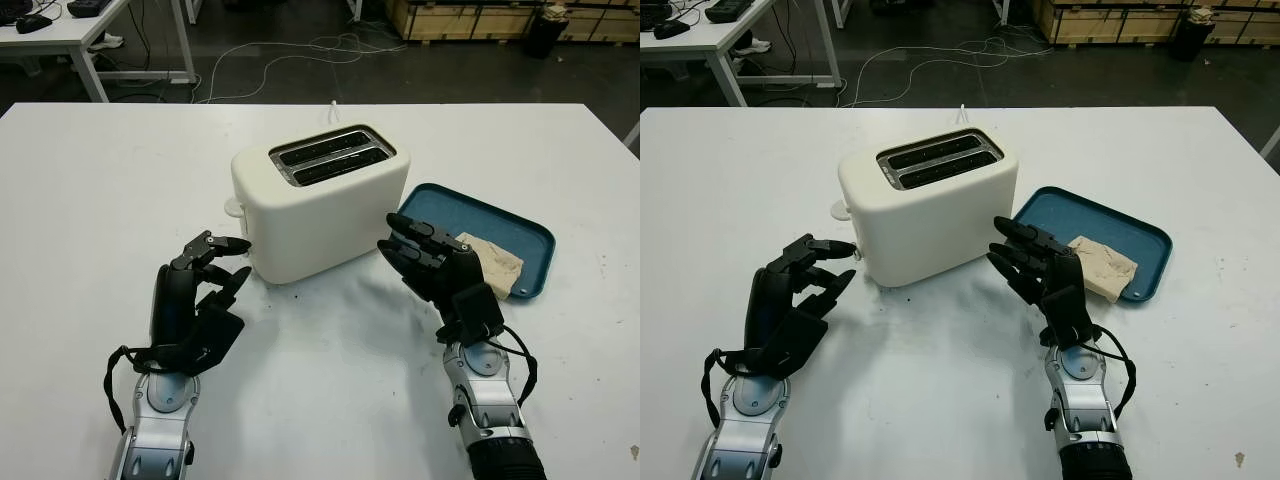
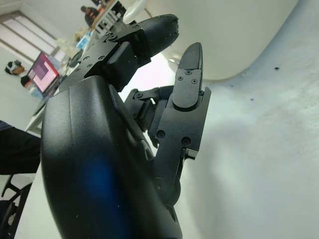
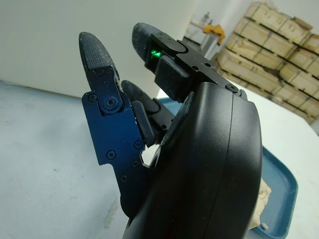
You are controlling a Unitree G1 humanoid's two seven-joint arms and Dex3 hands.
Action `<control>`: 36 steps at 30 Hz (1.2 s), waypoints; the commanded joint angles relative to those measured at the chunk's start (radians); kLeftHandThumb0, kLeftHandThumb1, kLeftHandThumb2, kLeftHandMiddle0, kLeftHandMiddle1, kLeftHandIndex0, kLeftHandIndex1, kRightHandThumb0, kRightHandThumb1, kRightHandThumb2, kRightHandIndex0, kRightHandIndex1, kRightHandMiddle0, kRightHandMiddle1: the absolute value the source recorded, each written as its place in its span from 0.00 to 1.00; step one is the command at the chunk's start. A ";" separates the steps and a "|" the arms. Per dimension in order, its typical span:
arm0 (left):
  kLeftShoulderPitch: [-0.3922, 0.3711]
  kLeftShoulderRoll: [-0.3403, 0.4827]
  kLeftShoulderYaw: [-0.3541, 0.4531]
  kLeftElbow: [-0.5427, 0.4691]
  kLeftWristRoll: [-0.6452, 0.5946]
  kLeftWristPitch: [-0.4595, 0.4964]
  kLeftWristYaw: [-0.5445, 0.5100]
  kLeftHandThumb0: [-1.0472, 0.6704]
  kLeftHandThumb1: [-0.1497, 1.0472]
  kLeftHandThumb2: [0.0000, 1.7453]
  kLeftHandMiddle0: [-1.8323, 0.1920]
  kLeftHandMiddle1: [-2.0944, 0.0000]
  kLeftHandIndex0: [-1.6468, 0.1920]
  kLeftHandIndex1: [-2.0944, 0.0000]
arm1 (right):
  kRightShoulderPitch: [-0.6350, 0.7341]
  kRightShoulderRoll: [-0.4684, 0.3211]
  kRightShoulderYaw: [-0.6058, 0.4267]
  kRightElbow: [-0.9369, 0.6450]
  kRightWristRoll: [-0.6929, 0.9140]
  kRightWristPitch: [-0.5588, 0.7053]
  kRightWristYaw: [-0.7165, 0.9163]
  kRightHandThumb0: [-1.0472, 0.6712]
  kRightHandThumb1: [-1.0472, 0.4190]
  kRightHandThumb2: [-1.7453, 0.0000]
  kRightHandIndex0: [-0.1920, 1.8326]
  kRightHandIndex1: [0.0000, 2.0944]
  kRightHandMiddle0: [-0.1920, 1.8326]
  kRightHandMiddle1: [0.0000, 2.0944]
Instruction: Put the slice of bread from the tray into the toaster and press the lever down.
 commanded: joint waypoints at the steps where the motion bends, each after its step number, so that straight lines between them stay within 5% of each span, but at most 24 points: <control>1: 0.011 0.002 -0.007 -0.012 0.000 -0.011 -0.002 0.47 0.89 0.11 0.60 0.35 0.55 0.58 | -0.010 -0.004 -0.006 0.007 0.000 -0.009 0.001 0.29 0.16 1.00 0.61 0.05 0.58 0.02; 15: 0.009 0.011 -0.008 -0.011 -0.006 -0.015 -0.018 0.47 0.89 0.11 0.60 0.35 0.56 0.57 | 0.022 -0.033 -0.009 -0.010 0.040 -0.100 0.089 0.30 0.16 1.00 0.59 0.06 0.57 0.00; 24: 0.004 0.019 -0.006 -0.017 -0.015 -0.011 -0.027 0.47 0.89 0.12 0.60 0.36 0.56 0.57 | 0.116 -0.260 -0.165 -0.036 -0.282 -0.522 -0.068 0.28 0.17 1.00 0.54 0.02 0.50 0.00; 30: -0.009 0.019 -0.010 -0.014 -0.016 -0.008 -0.032 0.48 0.89 0.11 0.59 0.36 0.56 0.57 | 0.102 -0.410 -0.212 0.099 -0.481 -0.620 -0.225 0.25 0.17 1.00 0.46 0.00 0.43 0.00; 36: -0.011 0.015 -0.002 -0.024 -0.025 0.003 -0.035 0.47 0.89 0.11 0.60 0.35 0.56 0.57 | 0.064 -0.567 -0.158 0.245 -0.829 -0.629 -0.606 0.20 0.18 1.00 0.36 0.00 0.36 0.00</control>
